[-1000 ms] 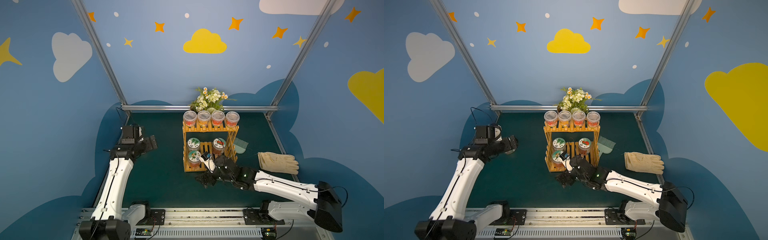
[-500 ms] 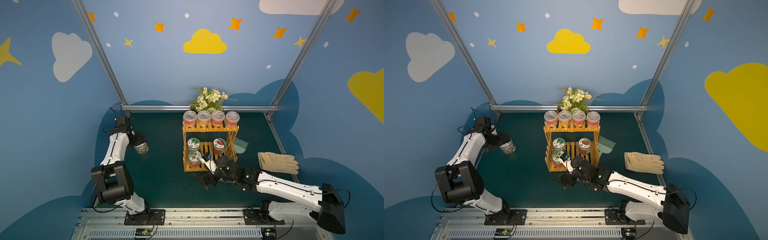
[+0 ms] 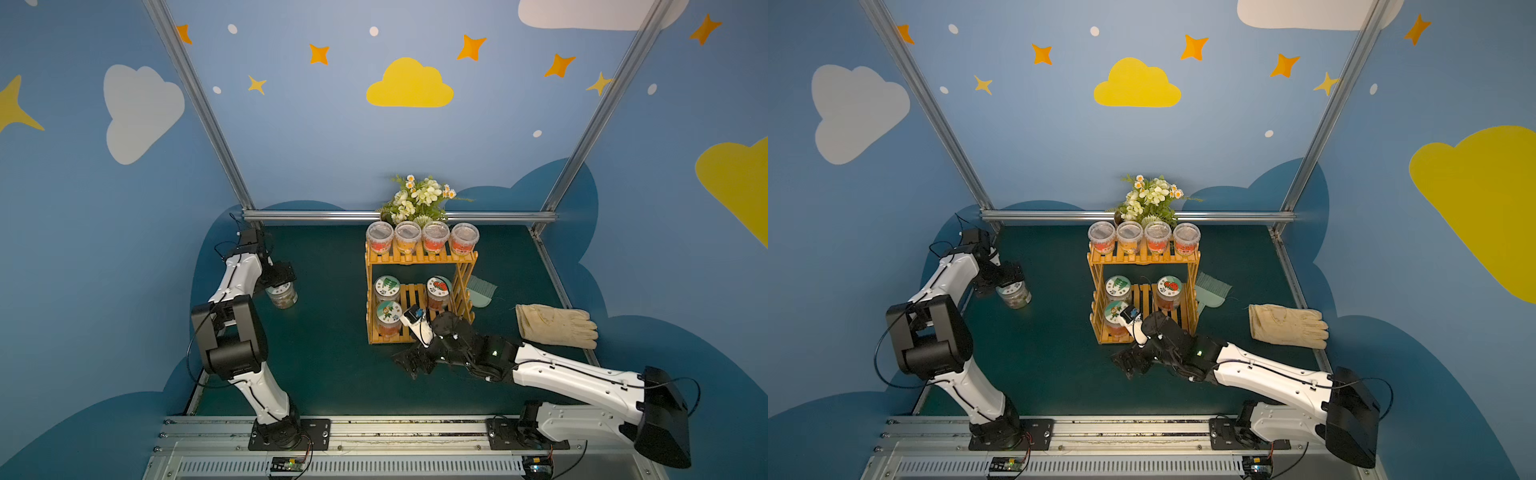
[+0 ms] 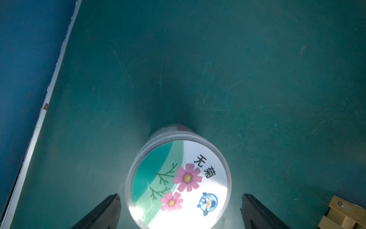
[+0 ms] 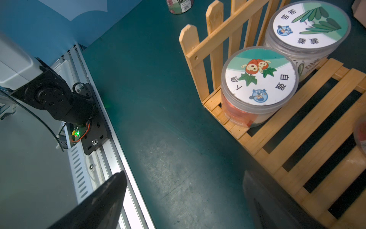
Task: Place the seed container on the shelf
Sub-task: Pick up the seed jar at the center of the board.
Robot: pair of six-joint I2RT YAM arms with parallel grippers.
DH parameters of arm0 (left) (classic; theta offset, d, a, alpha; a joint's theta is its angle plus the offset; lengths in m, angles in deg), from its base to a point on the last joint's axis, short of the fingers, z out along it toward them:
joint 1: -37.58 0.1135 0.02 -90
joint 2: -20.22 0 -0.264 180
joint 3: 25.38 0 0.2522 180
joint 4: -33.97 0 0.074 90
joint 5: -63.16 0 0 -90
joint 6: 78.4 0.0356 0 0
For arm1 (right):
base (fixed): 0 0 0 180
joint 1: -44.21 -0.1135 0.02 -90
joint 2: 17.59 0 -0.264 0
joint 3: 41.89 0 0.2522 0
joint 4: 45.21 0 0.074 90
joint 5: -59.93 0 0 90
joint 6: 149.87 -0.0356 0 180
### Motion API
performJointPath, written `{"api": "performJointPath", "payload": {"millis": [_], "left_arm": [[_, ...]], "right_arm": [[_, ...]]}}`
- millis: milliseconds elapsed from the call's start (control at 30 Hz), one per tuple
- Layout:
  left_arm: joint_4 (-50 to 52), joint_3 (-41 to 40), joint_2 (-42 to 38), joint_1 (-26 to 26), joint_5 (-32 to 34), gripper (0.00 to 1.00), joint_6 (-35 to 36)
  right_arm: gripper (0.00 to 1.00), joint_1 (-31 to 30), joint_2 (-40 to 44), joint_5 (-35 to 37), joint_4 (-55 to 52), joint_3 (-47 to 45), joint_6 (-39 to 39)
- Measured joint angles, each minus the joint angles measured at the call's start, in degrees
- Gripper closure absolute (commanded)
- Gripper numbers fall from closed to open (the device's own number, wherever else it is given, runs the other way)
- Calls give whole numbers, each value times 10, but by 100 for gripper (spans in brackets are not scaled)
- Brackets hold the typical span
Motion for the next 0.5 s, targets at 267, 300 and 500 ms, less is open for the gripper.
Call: {"api": "performJointPath", "payload": {"millis": [267,300,500], "left_arm": [[5,37,60,1,-13,3,12],[7,41,64,1,-13,4,15],[11,48,67,2,-13,17,28]], "right_arm": [[2,0,-13,-8,0,0,-6],[2,0,-14,-9,0,0,-6],[2,0,-15,-10,0,0,-8]]}}
